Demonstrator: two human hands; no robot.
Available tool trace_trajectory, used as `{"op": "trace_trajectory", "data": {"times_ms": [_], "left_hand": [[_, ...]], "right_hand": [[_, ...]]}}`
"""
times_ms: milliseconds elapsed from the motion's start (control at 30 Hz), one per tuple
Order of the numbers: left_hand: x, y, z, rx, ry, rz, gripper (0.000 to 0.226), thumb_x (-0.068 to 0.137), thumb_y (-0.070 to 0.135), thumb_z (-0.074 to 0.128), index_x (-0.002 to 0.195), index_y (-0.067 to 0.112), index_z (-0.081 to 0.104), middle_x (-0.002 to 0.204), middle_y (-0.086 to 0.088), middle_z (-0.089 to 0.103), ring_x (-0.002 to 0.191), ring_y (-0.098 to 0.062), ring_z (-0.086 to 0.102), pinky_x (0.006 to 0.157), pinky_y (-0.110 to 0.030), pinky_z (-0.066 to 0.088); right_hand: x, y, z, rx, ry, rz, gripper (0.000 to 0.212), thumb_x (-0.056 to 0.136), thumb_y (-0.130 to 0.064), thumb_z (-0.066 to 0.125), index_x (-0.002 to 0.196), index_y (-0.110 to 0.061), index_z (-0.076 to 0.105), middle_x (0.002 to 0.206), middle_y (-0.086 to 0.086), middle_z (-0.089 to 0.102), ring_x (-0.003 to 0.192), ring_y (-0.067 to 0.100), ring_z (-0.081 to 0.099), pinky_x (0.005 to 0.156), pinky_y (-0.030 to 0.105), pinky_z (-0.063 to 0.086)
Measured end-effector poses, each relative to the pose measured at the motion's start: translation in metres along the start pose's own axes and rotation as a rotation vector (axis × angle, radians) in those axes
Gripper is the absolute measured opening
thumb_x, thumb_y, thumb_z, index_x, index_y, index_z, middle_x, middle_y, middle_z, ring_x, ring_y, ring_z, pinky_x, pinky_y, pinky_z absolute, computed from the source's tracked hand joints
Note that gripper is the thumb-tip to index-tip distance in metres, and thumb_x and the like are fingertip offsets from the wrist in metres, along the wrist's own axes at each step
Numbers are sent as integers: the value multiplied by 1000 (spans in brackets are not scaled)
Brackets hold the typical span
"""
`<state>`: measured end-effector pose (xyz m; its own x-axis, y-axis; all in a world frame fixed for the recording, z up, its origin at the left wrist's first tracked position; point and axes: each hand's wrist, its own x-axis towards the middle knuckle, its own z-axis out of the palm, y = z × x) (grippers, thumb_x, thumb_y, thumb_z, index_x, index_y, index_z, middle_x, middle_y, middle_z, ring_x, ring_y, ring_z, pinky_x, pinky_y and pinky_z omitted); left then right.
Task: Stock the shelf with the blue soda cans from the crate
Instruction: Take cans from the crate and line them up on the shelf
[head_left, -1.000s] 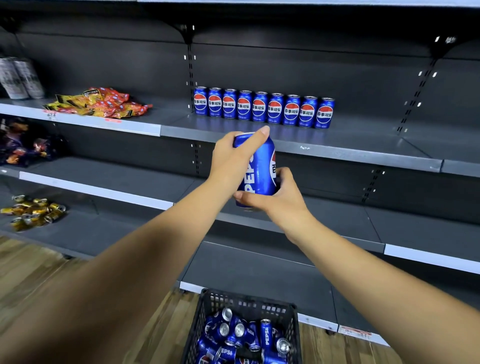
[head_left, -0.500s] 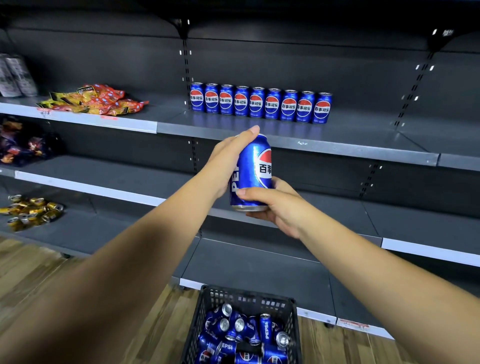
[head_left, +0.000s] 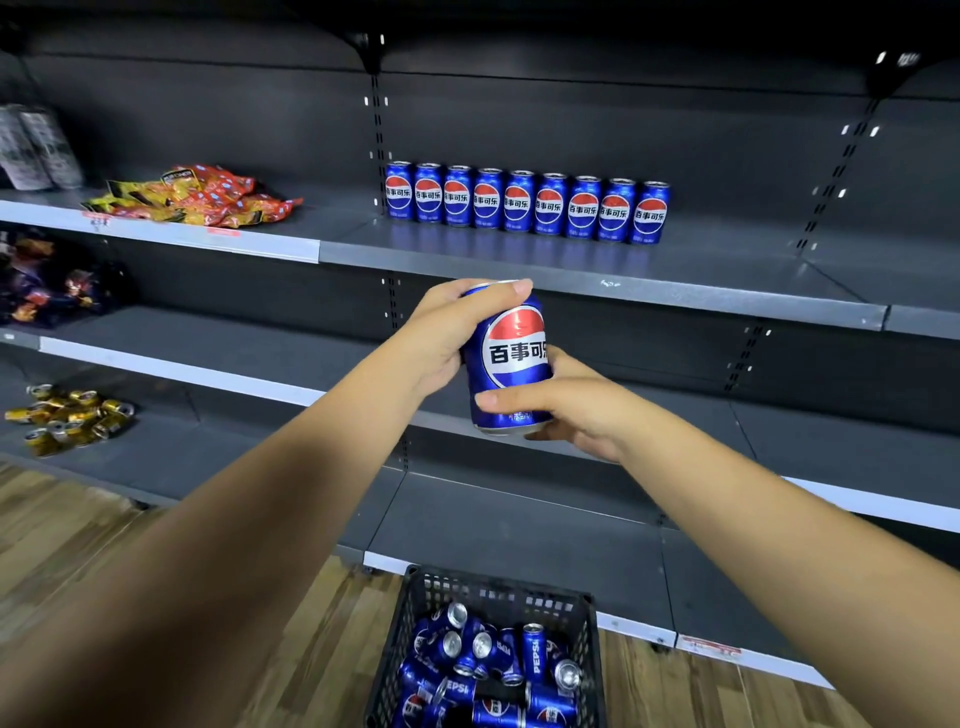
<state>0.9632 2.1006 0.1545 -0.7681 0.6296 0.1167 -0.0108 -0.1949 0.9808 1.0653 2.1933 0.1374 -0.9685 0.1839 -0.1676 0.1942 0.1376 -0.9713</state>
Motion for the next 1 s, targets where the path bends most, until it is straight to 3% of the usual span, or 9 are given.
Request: {"op": "trace_trajectory", "data": {"times_ms": [167, 367, 500, 600, 733, 867, 1000], "left_hand": [[0, 0, -1, -60, -30, -64, 12, 84, 22, 65, 83, 10, 65, 67, -1, 70, 63, -14, 66, 66, -29, 57], [3, -14, 11, -72, 55, -88, 41, 79, 33, 72, 108, 6, 64, 83, -6, 70, 73, -18, 67, 68, -31, 56], [5, -20, 24, -80, 126, -59, 31, 79, 27, 74, 100, 5, 67, 78, -7, 70, 67, -18, 67, 63, -29, 55], [8, -24, 26, -56, 57, -27, 14, 82, 23, 70, 87, 10, 69, 70, -3, 71, 64, -15, 67, 66, -29, 55], [9, -29, 39, -52, -11, -7, 12, 82, 18, 68, 91, 9, 67, 74, -1, 72, 67, -12, 67, 66, -25, 56], [15, -27, 66, 65, -34, -11, 45, 74, 22, 75, 113, 3, 62, 91, -8, 70, 75, -15, 68, 65, -25, 55], [23, -22, 93, 25, -71, -16, 39, 80, 27, 69, 111, 4, 61, 91, -7, 71, 76, -16, 67, 68, -25, 55]], "right_hand": [[-1, 2, -8, 50, -42, -67, 33, 76, 2, 72, 100, -17, 59, 89, 1, 68, 78, 14, 66, 64, 21, 55], [7, 17, -8, -14, 149, -119, 52, 67, -3, 82, 111, -10, 55, 103, 10, 68, 90, 22, 67, 72, 33, 59], [11, 25, -11, -51, 230, -112, 72, 61, -14, 87, 118, -12, 43, 110, 6, 63, 97, 19, 64, 72, 25, 55], [8, 29, -23, -165, 178, -65, 84, 48, -28, 91, 116, -20, 41, 113, 1, 62, 105, 17, 61, 88, 36, 54], [1, 33, -42, -277, 206, -79, 81, 42, -27, 89, 114, -17, 54, 106, -1, 68, 99, 16, 65, 91, 39, 53], [-10, 39, -62, -272, 249, -126, 61, 56, -14, 89, 109, -21, 59, 105, -2, 69, 99, 16, 65, 93, 39, 52], [-22, 37, -87, -254, 304, -148, 60, 59, -9, 88, 110, -17, 58, 105, 1, 69, 100, 17, 65, 92, 36, 52]]}}
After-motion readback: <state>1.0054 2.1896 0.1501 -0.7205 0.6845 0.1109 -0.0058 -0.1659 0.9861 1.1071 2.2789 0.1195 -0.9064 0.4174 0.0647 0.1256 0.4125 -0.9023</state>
